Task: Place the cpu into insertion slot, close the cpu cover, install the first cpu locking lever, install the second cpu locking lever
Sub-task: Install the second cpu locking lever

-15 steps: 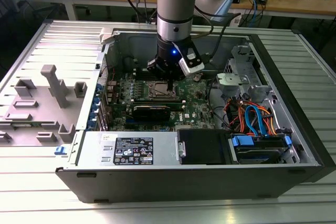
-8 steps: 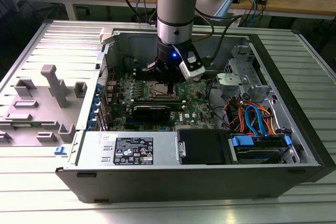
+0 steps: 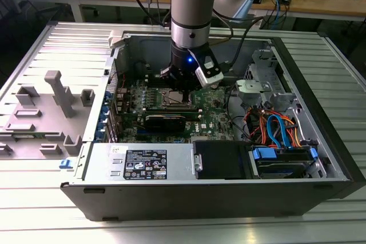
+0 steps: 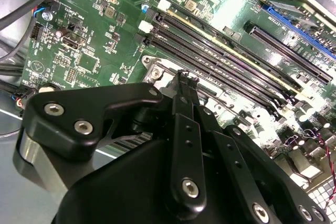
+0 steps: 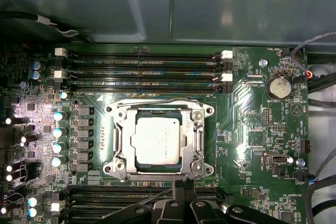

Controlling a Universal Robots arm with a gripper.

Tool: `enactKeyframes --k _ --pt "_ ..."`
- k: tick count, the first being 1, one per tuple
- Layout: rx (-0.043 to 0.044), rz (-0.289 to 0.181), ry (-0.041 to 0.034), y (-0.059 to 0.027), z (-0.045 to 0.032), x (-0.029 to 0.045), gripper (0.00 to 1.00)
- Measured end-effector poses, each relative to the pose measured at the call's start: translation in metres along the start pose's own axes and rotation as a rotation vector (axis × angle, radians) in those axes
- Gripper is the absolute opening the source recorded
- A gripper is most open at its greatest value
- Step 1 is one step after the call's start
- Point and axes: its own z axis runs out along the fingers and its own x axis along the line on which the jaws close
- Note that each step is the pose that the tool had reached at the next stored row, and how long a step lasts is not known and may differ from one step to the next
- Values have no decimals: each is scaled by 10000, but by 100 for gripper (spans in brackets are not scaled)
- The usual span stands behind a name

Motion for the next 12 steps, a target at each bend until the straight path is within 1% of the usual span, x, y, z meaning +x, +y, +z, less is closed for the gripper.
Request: enactKeyframes --k 6,7,9,11,12 --pt "0 0 4 -1 0 0 11" --pt "-2 -2 57 -1 0 -5 11" --pt "-5 3 257 -1 0 -4 11" --pt "-8 5 475 -1 0 -4 11" --pt "-10 7 661 -3 0 -6 11"
